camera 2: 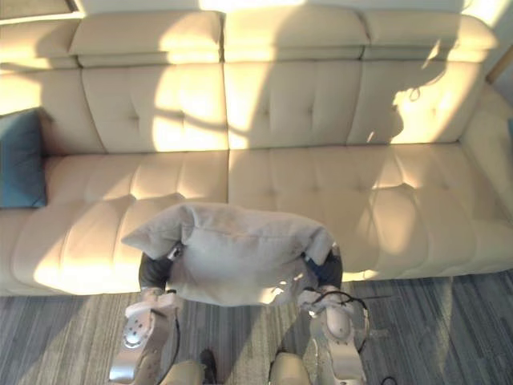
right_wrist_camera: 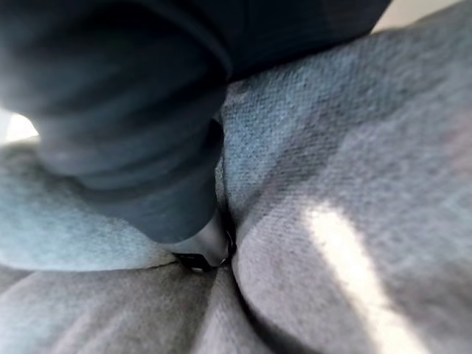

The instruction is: Pick up cushions and gather them together orderly.

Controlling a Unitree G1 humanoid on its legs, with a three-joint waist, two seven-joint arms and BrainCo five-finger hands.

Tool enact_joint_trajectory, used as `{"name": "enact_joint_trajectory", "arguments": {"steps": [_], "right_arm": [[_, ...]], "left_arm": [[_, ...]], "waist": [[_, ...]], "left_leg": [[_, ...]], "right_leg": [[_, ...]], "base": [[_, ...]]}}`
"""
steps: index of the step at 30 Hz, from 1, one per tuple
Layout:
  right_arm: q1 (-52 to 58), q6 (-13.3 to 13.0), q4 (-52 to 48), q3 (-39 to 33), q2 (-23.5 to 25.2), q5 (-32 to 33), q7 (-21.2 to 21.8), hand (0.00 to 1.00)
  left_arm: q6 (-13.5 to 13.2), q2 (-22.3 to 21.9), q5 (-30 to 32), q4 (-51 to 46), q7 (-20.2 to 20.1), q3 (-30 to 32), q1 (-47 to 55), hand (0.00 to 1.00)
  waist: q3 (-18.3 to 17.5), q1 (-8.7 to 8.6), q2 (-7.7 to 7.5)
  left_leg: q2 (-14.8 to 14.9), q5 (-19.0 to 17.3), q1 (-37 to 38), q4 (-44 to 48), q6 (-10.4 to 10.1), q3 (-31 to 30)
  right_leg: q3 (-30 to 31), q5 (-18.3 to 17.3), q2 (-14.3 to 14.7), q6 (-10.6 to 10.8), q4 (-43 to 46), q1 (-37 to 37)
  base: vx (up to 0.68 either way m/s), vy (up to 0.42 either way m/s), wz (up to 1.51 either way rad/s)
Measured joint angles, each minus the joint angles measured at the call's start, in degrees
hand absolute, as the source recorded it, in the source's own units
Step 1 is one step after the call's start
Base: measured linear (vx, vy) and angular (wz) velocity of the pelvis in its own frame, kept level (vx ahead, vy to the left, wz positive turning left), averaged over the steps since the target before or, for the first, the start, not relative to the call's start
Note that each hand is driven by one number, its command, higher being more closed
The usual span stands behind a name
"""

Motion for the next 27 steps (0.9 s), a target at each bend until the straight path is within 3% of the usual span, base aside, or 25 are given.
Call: {"name": "enact_joint_trajectory", "arguments": {"steps": [1,2,3,4,6,7,8,9,10,11,13,14,16,17,19,20,21,22,23,24,27], "right_arm": [[-0.01,0.0,0.55,-0.03,0.01,0.0,0.22,1.0],[0.0,0.02,2.0,-0.01,0.06,-0.01,0.68,1.0],[0.08,0.2,2.62,-0.05,-0.05,-0.02,0.78,1.0],[0.06,1.06,2.85,0.2,0.0,-0.02,1.17,1.0],[0.03,1.19,2.85,0.2,-0.36,-0.02,1.41,1.0],[0.14,1.29,2.79,0.19,-0.96,-0.05,1.8,1.0],[0.16,1.35,2.78,0.09,-1.52,-0.06,1.84,1.0],[0.11,1.67,2.76,-0.6,-2.78,-0.08,1.84,1.0],[0.22,1.68,2.64,-1.04,-3.52,-0.07,1.84,1.0],[0.3,1.83,2.11,-1.97,-4.75,-0.07,1.84,1.0],[1.35,2.06,1.21,-3.26,-4.46,-0.05,1.81,1.0],[3.09,2.62,-1.21,-3.7,-4.47,-0.04,1.65,1.0],[6.33,2.72,-6.94,-3.75,-4.33,-0.01,1.2,1.0],[7.59,2.37,-10.7,-3.94,-4.18,-0.01,0.88,1.0],[7.48,1.44,-13.31,-5.54,-3.6,-0.05,0.65,1.0],[6.78,0.92,-13.41,-6.36,-3.73,-0.04,0.51,1.0],[6.03,0.78,-12.78,-7.55,-3.78,-0.07,0.49,1.0],[5.87,0.71,-12.32,-7.91,-3.92,-0.18,0.39,1.0],[5.21,0.75,-10.26,-8.5,-4.12,-0.18,0.11,1.0],[4.82,1.2,-8.15,-9.28,-2.66,-0.61,0.11,1.0],[4.51,2.09,-4.82,-9.36,-0.67,-2.28,0.12,1.0]], "left_arm": [[0.17,0.21,0.02,0.0,-0.03,-0.02,0.26,1.0],[0.57,0.58,0.2,0.01,-0.04,-0.02,0.93,1.0],[0.6,0.8,0.52,0.01,-0.05,-0.02,1.26,1.0],[0.55,1.61,1.02,-0.08,-0.05,-0.02,1.02,1.0],[0.55,2.07,1.04,-0.08,-0.06,-0.03,0.79,1.0],[0.6,2.73,1.06,-0.08,-0.1,-0.39,0.9,1.0],[0.73,3.09,1.08,0.02,-0.2,-0.8,0.87,1.0],[1.48,2.02,1.08,0.71,-0.21,-1.98,0.81,1.0],[1.57,1.68,1.13,0.71,-0.28,-2.66,0.94,1.0],[1.63,1.12,1.5,0.71,-1.16,-3.68,0.84,1.0],[1.67,0.73,2.23,0.72,-1.33,-4.47,0.1,1.0],[1.72,-0.2,2.27,0.7,-1.42,-4.65,-0.3,1.0],[1.61,-0.82,2.24,0.36,-1.51,-4.61,-0.3,1.0],[1.44,-0.78,2.23,-0.2,-2.04,-4.61,-0.25,1.0],[1.3,-1.22,2.24,-0.99,-2.6,-4.91,-0.55,1.0],[1.3,-1.82,2.25,-0.92,-3.27,-5.02,-1.23,1.0],[1.28,-2.3,2.26,-0.73,-3.57,-5.31,-2.08,1.0],[1.27,-2.5,2.36,-0.64,-3.55,-5.59,-2.35,1.0],[0.97,-2.54,2.48,0.12,-3.55,-6.29,-2.96,1.0],[0.98,-1.73,2.76,1.19,-3.55,-6.61,-3.79,1.0],[1.04,0.18,2.72,2.79,-3.59,-6.78,-3.51,1.0]], "waist": [[0.15,-0.01,-0.22],[0.19,-0.15,-0.1],[0.23,-0.52,0.47],[0.04,-0.83,-0.07],[-0.07,-0.95,-0.25],[-0.63,-1.41,-1.4],[-0.75,-2.18,-2.36],[-0.67,-3.0,-0.35],[-0.93,-2.95,0.7],[-1.22,-2.76,2.71],[-1.34,-3.13,3.27],[-1.24,-2.98,3.53],[-1.17,-2.07,3.62],[-1.38,-0.87,3.5],[-2.54,-0.67,3.56],[-2.85,-0.58,3.23],[-3.25,-0.6,3.82],[-3.64,-0.6,4.44],[-4.37,-0.57,5.32],[-4.51,-0.6,4.39],[-4.37,-0.53,2.99]], "left_leg": [[-0.35,-1.11,0.92,0.05,0.57,0.11],[-0.59,-1.95,2.12,-0.08,1.56,-0.06],[-0.59,-2.34,2.39,-0.15,1.87,-0.14],[-0.61,-2.53,2.84,-1.11,1.71,-0.2],[-0.65,-2.52,2.76,-1.83,1.65,-0.63],[-1.53,-2.64,2.68,-2.42,0.48,-1.68],[-2.63,-3.15,2.76,-1.8,-0.41,-2.91],[-1.99,-4.0,2.68,-0.94,-1.24,-4.95],[-1.6,-4.19,2.61,-0.96,-1.67,-5.56],[-0.43,-4.21,2.28,-0.63,-2.37,-7.22],[1.04,-3.71,-0.01,6.02,-3.26,-9.25],[3.46,-2.54,-3.43,16.18,-4.56,-8.81],[7.33,2.76,-6.98,27.25,-3.09,-5.68],[9.64,2.69,-7.98,31.81,-2.12,-2.87],[10.93,-0.02,-9.73,29.4,-0.52,-0.53],[10.47,-0.61,-9.97,22.82,-0.27,0.01],[9.42,1.13,-9.04,13.26,-0.29,-0.6],[9.06,3.92,-8.71,9.51,-0.43,-1.24],[8.19,5.04,-6.69,3.35,-3.33,-3.18],[6.48,5.58,-4.73,-1.47,-4.16,-3.0],[3.78,7.25,-1.49,-6.43,-3.04,-0.81]], "right_leg": [[0.56,1.26,-0.55,1.83,3.34,-1.33],[0.51,3.01,-1.3,1.67,8.12,-4.33],[0.34,2.32,-1.24,0.94,8.46,-4.99],[-0.62,-0.72,-0.31,-0.14,1.75,-6.82],[-1.23,0.23,0.91,-0.5,-6.39,-7.29],[-0.6,4.79,2.31,-0.75,-17.33,-6.35],[1.37,8.9,2.66,-3.5,-21.24,-5.67],[1.28,9.59,3.25,-5.15,-19.91,-5.36],[1.11,8.93,3.76,-5.74,-19.56,-5.35],[-0.31,6.84,4.41,-6.37,-17.73,-5.53],[-3.16,4.88,4.33,-7.25,-16.96,-3.96],[-5.89,4.13,4.9,-8.36,-17.85,-0.84],[-7.1,3.58,6.03,-9.21,-20.33,4.41],[-7.33,3.22,6.15,-9.43,-22.66,7.41],[-7.85,3.28,5.67,-9.35,-24.96,8.71],[-7.93,3.65,4.81,-8.75,-25.47,8.74],[-7.95,4.22,4.41,-7.86,-26.17,8.67],[-7.9,4.47,4.64,-7.43,-26.62,8.6],[-6.92,5.02,5.22,-6.0,-28.06,8.68],[-5.71,5.78,4.38,-4.82,-29.58,8.79],[-3.57,8.06,2.66,-3.16,-33.53,10.53]], "base": [[0.02,0.084,-0.27],[0.02,0.049,-0.14],[0.11,0.089,-0.1],[0.11,0.034,0.0],[0.15,-0.01,0.11],[0.25,-0.109,0.36],[0.27,-0.141,0.58],[0.24,-0.118,0.46],[0.25,-0.058,0.32],[0.38,-0.077,0.32],[0.38,-0.128,0.52],[0.29,-0.152,0.5],[0.27,-0.108,0.29],[0.23,-0.015,0.06],[0.19,0.028,0.1],[0.14,0.099,0.12],[0.11,0.123,0.09],[0.08,0.165,-0.05],[0.07,0.181,-0.08],[0.07,0.184,-0.12],[0.05,0.177,-0.3]]}}
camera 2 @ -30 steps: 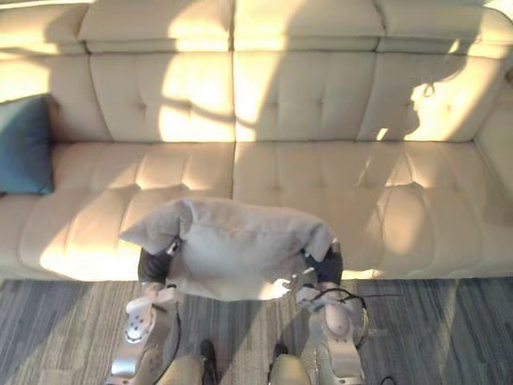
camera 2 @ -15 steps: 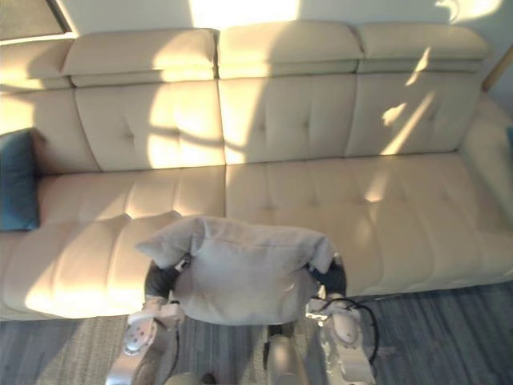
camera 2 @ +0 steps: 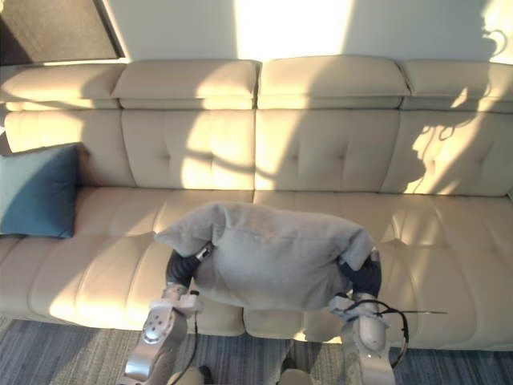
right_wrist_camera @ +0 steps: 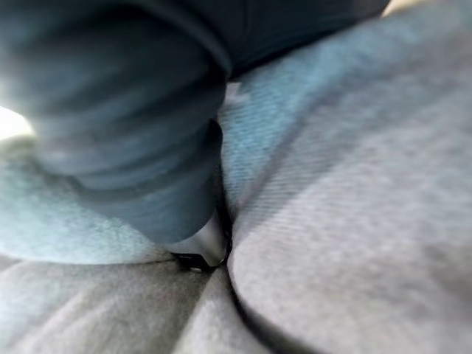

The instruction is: Pick up cushions and gather them together orderly.

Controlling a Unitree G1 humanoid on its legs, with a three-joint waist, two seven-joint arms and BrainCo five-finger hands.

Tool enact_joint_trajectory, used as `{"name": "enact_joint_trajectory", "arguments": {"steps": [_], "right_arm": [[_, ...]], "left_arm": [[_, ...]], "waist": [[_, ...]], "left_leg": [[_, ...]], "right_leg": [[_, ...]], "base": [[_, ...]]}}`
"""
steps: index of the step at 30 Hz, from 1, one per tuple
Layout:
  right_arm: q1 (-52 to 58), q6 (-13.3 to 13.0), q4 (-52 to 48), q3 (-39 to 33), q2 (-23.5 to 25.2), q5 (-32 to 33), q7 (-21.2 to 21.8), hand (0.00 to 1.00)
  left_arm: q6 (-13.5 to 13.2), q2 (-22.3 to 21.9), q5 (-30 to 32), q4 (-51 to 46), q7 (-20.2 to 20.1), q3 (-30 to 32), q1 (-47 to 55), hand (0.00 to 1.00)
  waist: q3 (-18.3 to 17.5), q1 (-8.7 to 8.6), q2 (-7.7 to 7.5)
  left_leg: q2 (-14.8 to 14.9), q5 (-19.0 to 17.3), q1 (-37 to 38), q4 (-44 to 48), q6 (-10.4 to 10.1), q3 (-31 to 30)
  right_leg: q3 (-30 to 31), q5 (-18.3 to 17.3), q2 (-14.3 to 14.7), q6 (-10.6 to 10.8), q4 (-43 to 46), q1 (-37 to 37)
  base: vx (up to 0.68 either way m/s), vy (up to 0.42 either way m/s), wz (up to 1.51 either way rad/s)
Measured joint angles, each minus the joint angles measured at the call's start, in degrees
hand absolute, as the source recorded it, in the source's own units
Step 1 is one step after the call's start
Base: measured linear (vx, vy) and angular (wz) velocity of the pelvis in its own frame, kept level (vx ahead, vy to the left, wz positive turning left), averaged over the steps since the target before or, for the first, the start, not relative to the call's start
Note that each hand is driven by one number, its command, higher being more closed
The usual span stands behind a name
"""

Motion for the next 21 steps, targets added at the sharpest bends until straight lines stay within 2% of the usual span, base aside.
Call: {"name": "enact_joint_trajectory", "arguments": {"steps": [1,2,6,10,13,14,19,21], "right_arm": [[-0.02,0.85,0.98,0.2,-0.01,-0.11,0.05,1.0],[-0.06,1.02,0.98,0.2,-0.02,-0.1,0.05,1.0],[-1.03,1.08,0.98,0.0,-0.48,-0.1,0.05,1.0],[-6.54,1.07,1.25,-0.09,-1.48,-0.05,-0.12,1.0],[-16.85,0.89,4.9,0.49,-3.58,0.01,-1.5,1.0],[-23.33,0.81,6.62,1.9,-4.91,0.02,-2.63,1.0],[-39.15,-0.15,9.16,4.62,-7.83,-0.18,-5.22,1.0],[-49.51,-0.21,14.5,4.98,-9.99,-0.82,-6.79,1.0]], "left_arm": [[0.21,0.94,-0.05,1.21,-0.19,-0.14,0.1,1.0],[0.23,1.1,-0.05,1.21,-0.29,-0.25,0.11,1.0],[0.25,1.72,-0.05,1.21,-1.12,-0.39,-0.06,1.0],[0.24,2.39,-0.05,1.17,-0.9,-0.33,-3.16,1.0],[0.1,3.66,0.02,1.16,1.65,0.63,-9.91,1.0],[-0.24,3.84,0.03,1.13,3.7,2.45,-14.47,1.0],[-1.11,5.63,0.09,1.31,8.85,7.66,-26.44,1.0],[-1.51,7.29,0.96,3.87,11.35,9.52,-34.99,1.0]], "waist": [[-0.04,0.05,0.0],[-0.07,0.05,0.03],[-0.06,-0.56,-0.06],[-0.03,-1.3,-0.09],[0.34,-1.38,-0.34],[1.63,-1.46,-0.55],[5.05,-1.5,-0.61],[7.21,-0.97,-0.42]], "left_leg": [[-1.61,0.4,2.35,-2.84,0.56,2.23],[-1.9,0.45,2.63,-3.32,0.65,2.94],[-2.65,0.46,2.94,-4.54,0.75,5.16],[-2.81,0.46,1.14,-4.66,0.75,6.3],[-2.51,0.5,-2.78,-3.28,0.81,7.18],[-2.13,0.44,-5.3,-1.75,0.9,7.27],[-1.0,0.29,-12.52,2.6,1.14,5.83],[-0.57,0.48,-15.7,4.48,1.39,4.36]], "right_leg": [[2.36,1.41,-1.01,0.94,-2.44,0.87],[2.96,1.69,-1.19,1.1,-2.91,0.79],[5.37,2.92,-1.47,1.37,-4.32,-0.28],[6.95,4.01,-1.07,1.11,-5.24,-2.78],[8.19,5.68,-0.83,0.87,-5.68,-6.55],[8.49,6.49,-0.69,0.79,-5.71,-8.46],[7.85,7.99,-0.23,0.34,-4.96,-13.56],[7.04,7.99,-0.08,0.33,-3.26,-15.86]], "base": [[0.04,0.169,-0.47],[0.02,0.127,-0.49],[0.03,0.051,-0.34],[0.0,-0.003,-0.2],[-0.06,-0.031,-0.18],[-0.09,-0.039,-0.07],[-0.12,-0.046,0.1],[-0.14,-0.041,0.22]]}}
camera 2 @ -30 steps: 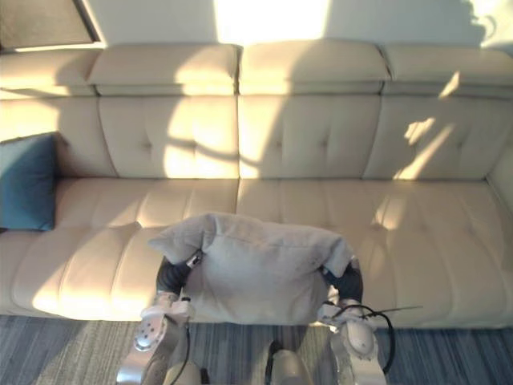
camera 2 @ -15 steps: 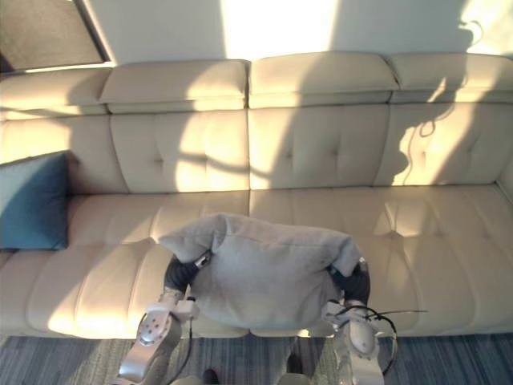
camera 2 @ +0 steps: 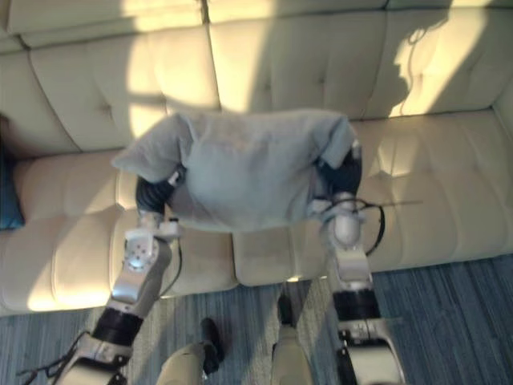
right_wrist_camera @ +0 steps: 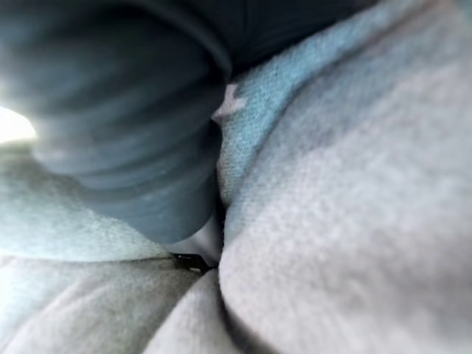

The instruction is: Pick up cushions and gather them together orderly.

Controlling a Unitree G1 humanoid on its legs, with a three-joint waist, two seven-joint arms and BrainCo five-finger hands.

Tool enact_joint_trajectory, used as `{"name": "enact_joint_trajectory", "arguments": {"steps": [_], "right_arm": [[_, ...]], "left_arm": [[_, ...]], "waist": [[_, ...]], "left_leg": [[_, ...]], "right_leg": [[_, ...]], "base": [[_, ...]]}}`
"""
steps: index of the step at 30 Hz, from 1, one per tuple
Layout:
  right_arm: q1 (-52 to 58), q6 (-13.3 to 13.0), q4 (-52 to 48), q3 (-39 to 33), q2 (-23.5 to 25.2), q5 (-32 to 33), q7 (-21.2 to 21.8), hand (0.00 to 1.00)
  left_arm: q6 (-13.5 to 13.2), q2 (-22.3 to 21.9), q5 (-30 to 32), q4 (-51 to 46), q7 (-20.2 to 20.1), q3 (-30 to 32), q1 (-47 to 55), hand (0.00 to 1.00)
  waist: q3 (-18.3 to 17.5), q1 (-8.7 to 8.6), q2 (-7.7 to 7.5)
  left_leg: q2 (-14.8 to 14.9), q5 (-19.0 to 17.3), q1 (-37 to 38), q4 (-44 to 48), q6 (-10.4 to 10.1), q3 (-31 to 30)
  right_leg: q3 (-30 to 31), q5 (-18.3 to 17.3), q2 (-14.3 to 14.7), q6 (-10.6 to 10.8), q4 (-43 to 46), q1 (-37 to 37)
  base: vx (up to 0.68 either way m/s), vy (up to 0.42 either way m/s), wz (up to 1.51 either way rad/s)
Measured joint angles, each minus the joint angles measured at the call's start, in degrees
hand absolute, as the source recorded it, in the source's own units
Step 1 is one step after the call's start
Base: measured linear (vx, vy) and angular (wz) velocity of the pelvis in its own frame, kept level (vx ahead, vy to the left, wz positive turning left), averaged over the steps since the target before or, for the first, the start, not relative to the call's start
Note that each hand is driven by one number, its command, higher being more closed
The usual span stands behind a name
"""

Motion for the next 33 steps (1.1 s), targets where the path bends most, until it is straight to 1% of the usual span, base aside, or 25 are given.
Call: {"name": "enact_joint_trajectory", "arguments": {"steps": [1,2,4,5,6,8,10,11,12,15,18,22,23,24,25,26,28,29,33], "right_arm": [[-1.5,-0.01,0.85,0.15,-0.4,-0.38,-0.31,1.0],[-7.42,-0.02,3.85,1.11,-1.74,-1.33,-1.51,1.0],[-13.11,-0.02,6.39,1.92,-3.22,-1.45,-2.35,1.0],[-16.51,-0.11,7.4,1.87,-3.68,-1.47,-3.01,1.0],[-17.81,-0.23,8.12,1.78,-3.9,-1.47,-3.38,1.0],[-23.95,-0.29,11.56,1.77,-4.93,-1.48,-4.56,1.0],[-31.09,-0.34,15.63,1.79,-5.87,-1.47,-5.79,1.0],[-32.6,-0.4,16.51,1.81,-6.12,-1.47,-6.03,1.0],[-36.03,-0.46,18.73,1.81,-6.63,-1.4,-6.42,1.0],[-42.67,-0.54,23.58,1.79,-6.78,-1.27,-6.84,1.0],[-44.96,-0.49,27.67,1.79,-6.84,-0.95,-7.21,1.0],[-46.12,-0.22,30.66,1.8,-6.72,0.48,-7.26,1.0],[-46.17,-0.36,30.65,1.71,-6.62,1.04,-7.48,1.0],[-46.35,-0.86,30.41,1.16,-6.61,1.08,-7.75,0.0],[-46.47,-1.2,30.38,1.01,-6.61,1.11,-7.84,0.0],[-46.72,-1.85,30.27,0.58,-6.6,1.23,-8.1,0.0],[-46.81,-2.08,30.04,-0.47,-6.57,1.25,-8.55,0.0],[-46.87,-2.12,29.85,-1.2,-6.63,1.24,-8.92,0.0],[-47.46,-2.36,29.85,-3.71,-6.7,1.5,-9.43,0.0]], "left_arm": [[-0.13,0.18,0.28,0.55,0.43,0.31,-1.29,1.0],[-0.47,1.15,0.83,1.88,2.45,1.23,-5.7,1.0],[-0.68,2.03,1.28,3.58,4.21,2.58,-10.41,1.0],[-1.1,3.15,1.88,4.87,5.32,2.81,-13.81,1.0],[-1.4,3.62,1.88,5.64,5.65,2.78,-14.99,1.0],[-1.74,5.54,1.84,9.26,6.65,3.32,-21.12,1.0],[-1.84,7.65,1.6,15.08,7.31,3.29,-29.39,1.0],[-1.85,8.09,1.44,16.22,7.39,3.28,-31.08,1.0],[-1.89,9.23,0.59,18.6,7.42,3.27,-34.77,1.0],[-1.94,10.99,-1.26,22.58,7.4,3.34,-41.04,1.0],[-1.91,11.02,-1.93,26.53,6.85,3.21,-43.99,1.0],[-1.86,10.91,-3.11,28.85,5.82,2.62,-44.12,1.0],[-1.86,10.76,-3.72,29.03,5.77,2.59,-44.27,0.0],[-1.88,10.38,-3.88,29.31,5.81,2.61,-44.87,0.0],[-1.9,10.19,-3.88,29.31,5.86,2.67,-45.13,0.0],[-1.95,9.92,-3.87,29.31,5.95,2.7,-45.82,0.0],[-1.92,9.98,-3.81,29.34,6.02,2.73,-46.86,0.0],[-1.83,10.09,-3.75,29.45,6.04,2.72,-47.84,0.0],[-1.36,10.9,-2.11,30.94,6.33,2.74,-51.09,0.0]], "waist": [[0.29,0.18,0.0],[1.97,0.38,0.02],[2.99,0.57,0.23],[3.74,0.77,0.25],[4.05,0.73,0.28],[5.64,0.89,0.49],[7.82,0.91,0.68],[8.18,0.94,0.69],[8.73,0.99,0.7],[11.93,0.71,1.08],[12.36,0.48,1.22],[12.4,0.44,1.27],[12.97,0.41,1.36],[14.04,0.54,1.33],[14.34,0.61,1.35],[14.54,0.79,1.36],[14.54,0.94,1.35],[14.54,1.11,1.35],[14.54,0.9,1.35]], "left_leg": [[0.0,0.12,-0.35,0.09,0.13,-0.08],[0.03,0.33,-1.49,0.81,0.35,-0.53],[0.07,0.61,-3.71,1.59,0.47,-1.36],[0.02,1.17,-5.23,1.64,0.63,-1.86],[-0.04,1.39,-5.68,1.63,0.64,-2.12],[-0.4,2.54,-7.75,1.26,0.79,-3.23],[-1.21,4.61,-9.85,-0.47,0.99,-4.29],[-1.39,5.08,-10.43,-1.0,1.03,-4.4],[-1.62,6.07,-12.4,-1.7,1.06,-4.7],[-1.76,7.59,-14.95,-2.54,1.06,-5.57],[-1.8,8.46,-18.08,-2.72,0.96,-6.64],[-2.25,9.46,-20.67,-3.32,0.67,-7.29],[-2.32,9.78,-21.37,-3.5,0.59,-7.88],[-2.28,10.12,-21.41,-3.56,0.39,-8.07],[-2.31,10.14,-21.39,-3.65,0.37,-8.13],[-2.42,11.02,-21.42,-4.76,0.06,-8.4],[-2.54,12.29,-21.42,-6.63,-0.31,-8.76],[-2.51,13.53,-21.39,-8.37,-0.67,-9.06],[-2.11,15.09,-22.21,-9.75,-0.98,-9.52]], "right_leg": [[-0.1,0.0,-0.02,0.0,0.32,-0.44],[-0.34,0.0,-0.04,0.0,1.02,-1.34],[-0.94,-0.01,-0.08,-0.01,1.86,-3.19],[-1.36,0.0,-0.14,-0.02,2.41,-4.59],[-1.54,0.0,-0.18,-0.02,2.65,-5.04],[-2.33,-0.01,-0.41,-0.03,3.6,-7.05],[-3.24,0.02,-0.97,-0.08,4.51,-9.65],[-3.3,0.02,-1.08,-0.08,4.85,-10.51],[-3.44,0.11,-1.24,-0.2,5.35,-12.88],[-4.41,0.26,-1.44,-0.42,6.83,-15.88],[-5.02,0.14,-1.6,-0.6,8.47,-19.43],[-4.84,-0.34,-1.87,-1.03,10.21,-22.99],[-4.85,-0.79,-1.91,-1.11,10.92,-23.86],[-4.84,-1.3,-1.9,-1.44,12.08,-24.38],[-4.8,-1.78,-1.92,-1.49,12.65,-24.58],[-4.67,-2.43,-1.96,-1.64,13.97,-25.61],[-4.55,-3.49,-1.96,-1.9,15.23,-26.75],[-4.6,-3.99,-1.81,-2.28,15.96,-27.75],[-5.32,-3.68,-1.5,-2.78,16.7,-29.21]], "base": [[-0.14,-0.039,0.18],[-0.09,-0.022,0.15],[-0.13,-0.034,0.2],[-0.1,-0.036,0.19],[-0.07,-0.04,0.23],[-0.07,-0.036,0.27],[-0.08,-0.034,0.31],[-0.07,-0.022,0.24],[-0.05,-0.022,0.16],[-0.04,-0.021,0.14],[-0.02,-0.021,0.16],[-0.01,-0.012,0.08],[-0.01,-0.016,0.13],[-0.01,-0.016,0.14],[-0.02,-0.031,0.13],[-0.02,-0.038,0.16],[-0.03,-0.049,0.16],[-0.03,-0.059,0.1],[-0.02,-0.043,0.06]]}}
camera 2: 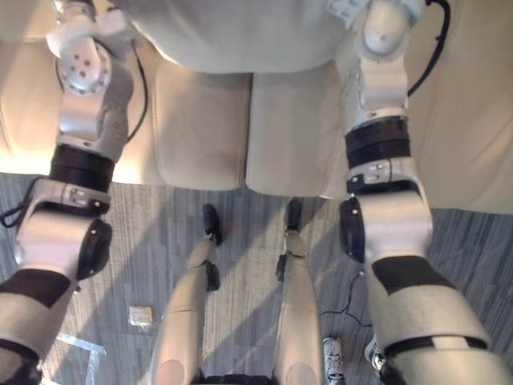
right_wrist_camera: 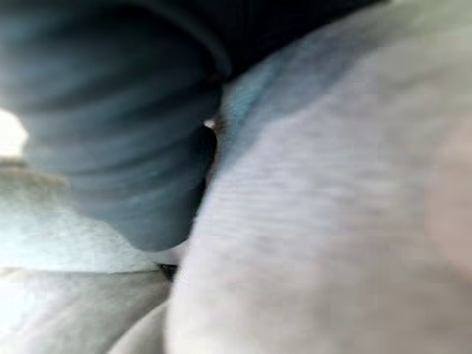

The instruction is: Pick up cushions and gather them together orderly.

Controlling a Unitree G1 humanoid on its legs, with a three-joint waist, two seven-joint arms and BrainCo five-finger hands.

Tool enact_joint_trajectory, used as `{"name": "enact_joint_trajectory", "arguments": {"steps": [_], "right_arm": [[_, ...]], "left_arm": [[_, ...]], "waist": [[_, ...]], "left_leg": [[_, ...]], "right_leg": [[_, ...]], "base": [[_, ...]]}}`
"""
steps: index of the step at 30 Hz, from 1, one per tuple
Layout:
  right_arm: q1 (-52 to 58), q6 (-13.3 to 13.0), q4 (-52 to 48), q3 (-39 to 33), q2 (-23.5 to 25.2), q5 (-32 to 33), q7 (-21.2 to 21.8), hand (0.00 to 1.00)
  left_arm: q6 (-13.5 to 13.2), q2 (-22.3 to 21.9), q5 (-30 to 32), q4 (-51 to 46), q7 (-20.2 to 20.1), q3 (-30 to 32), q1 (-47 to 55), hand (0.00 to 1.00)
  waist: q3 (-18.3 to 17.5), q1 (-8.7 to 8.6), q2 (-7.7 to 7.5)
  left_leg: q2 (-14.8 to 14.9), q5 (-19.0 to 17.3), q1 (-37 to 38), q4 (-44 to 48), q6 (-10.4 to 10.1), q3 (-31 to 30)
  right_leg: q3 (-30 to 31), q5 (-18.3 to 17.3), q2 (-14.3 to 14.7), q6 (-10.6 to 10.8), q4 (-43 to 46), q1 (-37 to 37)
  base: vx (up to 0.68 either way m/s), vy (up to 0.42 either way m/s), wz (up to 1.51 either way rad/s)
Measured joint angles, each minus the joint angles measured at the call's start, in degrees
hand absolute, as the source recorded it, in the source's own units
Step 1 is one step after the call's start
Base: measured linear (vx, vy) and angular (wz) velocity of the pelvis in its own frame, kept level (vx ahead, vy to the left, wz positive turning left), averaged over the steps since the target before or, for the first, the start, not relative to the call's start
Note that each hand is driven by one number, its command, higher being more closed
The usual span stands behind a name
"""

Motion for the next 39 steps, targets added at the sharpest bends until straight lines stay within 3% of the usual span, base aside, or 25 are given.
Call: {"name": "enact_joint_trajectory", "arguments": {"steps": [8,16,19,23,25,27,31,34,37,39], "right_arm": [[-1.28,0.48,-4.11,-2.37,-4.81,10.29,-1.28,0.0],[-3.04,2.36,-7.4,-1.61,-9.53,18.72,1.73,0.0],[3.25,2.29,-14.1,-1.58,-11.04,20.16,2.61,0.0],[22.53,0.75,-29.66,-2.45,-11.57,19.82,4.23,0.0],[34.22,0.29,-34.28,-4.77,-10.59,19.19,5.79,0.0],[46.17,0.09,-36.87,-8.89,-6.89,16.43,7.44,0.0],[69.93,0.36,-40.76,-12.66,8.76,9.53,11.34,0.0],[81.82,0.9,-39.95,-11.38,16.09,5.27,14.74,0.0],[89.21,1.32,-35.62,-9.95,19.09,2.21,16.88,0.0],[92.97,2.37,-28.14,-9.52,20.46,0.14,18.25,0.0]], "left_arm": [[3.25,1.92,1.5,0.82,0.74,0.12,-5.37,0.0],[3.59,4.57,-7.16,0.34,-1.87,3.97,-7.5,0.0],[2.7,6.04,-11.43,-3.81,-2.98,5.47,-4.3,0.0],[-0.41,8.04,-13.74,-19.39,-4.17,6.82,11.42,0.0],[-1.13,6.8,-12.19,-25.45,-4.78,7.04,21.08,0.0],[-2.01,1.7,-10.12,-31.15,-6.63,8.62,32.99,0.0],[-0.56,-15.26,-3.6,-35.41,-11.57,6.4,59.75,0.0],[1.37,-21.09,-1.14,-35.22,-16.02,4.62,73.91,0.0],[2.3,-22.7,0.06,-31.02,-19.26,4.4,81.44,0.0],[3.75,-23.2,1.74,-22.84,-21.49,5.53,85.07,0.0]], "waist": [[0.0,-0.07,0.0],[0.04,0.33,-0.09],[-0.03,0.55,-0.21],[-0.12,0.72,-0.3],[-1.45,0.78,-0.34],[-4.52,0.77,-0.43],[-7.4,0.78,-0.71],[-9.85,1.13,-0.84],[-12.83,1.33,-1.1],[-15.42,1.36,-1.43]], "left_leg": [[0.02,0.87,0.14,-1.0,0.19,0.29],[0.97,0.83,1.73,-0.53,0.15,1.92],[1.57,0.21,4.51,-0.35,0.01,2.24],[1.76,-2.07,8.55,1.12,0.28,2.79],[1.69,-2.78,10.56,0.99,0.21,2.64],[1.48,-2.77,11.48,0.07,0.28,2.37],[1.37,-3.11,17.82,-1.77,-0.6,1.32],[1.57,-4.37,22.35,-2.33,-0.76,1.31],[1.67,-5.93,26.29,-2.52,-0.57,1.69],[1.74,-7.32,29.77,-2.54,-0.53,2.04]], "right_leg": [[-0.5,0.27,-0.1,-0.14,-0.04,-0.1],[-0.59,1.24,0.24,-0.36,-0.17,1.22],[-0.6,1.2,0.61,-0.36,-0.3,4.04],[-0.48,-0.26,0.75,-0.16,-0.7,8.7],[-0.93,-1.62,0.65,0.2,-0.57,10.77],[-1.15,-2.41,0.49,0.44,-0.65,11.62],[-3.41,-3.97,0.21,0.23,-1.22,18.35],[-3.99,-5.36,0.0,0.5,-1.56,23.0],[-4.09,-5.96,0.16,0.94,-2.75,27.33],[-4.02,-6.22,0.56,1.32,-4.67,31.43]], "base": [[0.0,-0.004,0.02],[0.0,-0.02,-0.07],[-0.01,-0.044,-0.07],[0.01,-0.06,-0.07],[0.03,-0.027,0.04],[0.09,-0.033,0.1],[0.14,-0.035,0.15],[0.13,-0.024,0.06],[0.09,0.005,-0.02],[0.07,0.016,-0.09]]}}
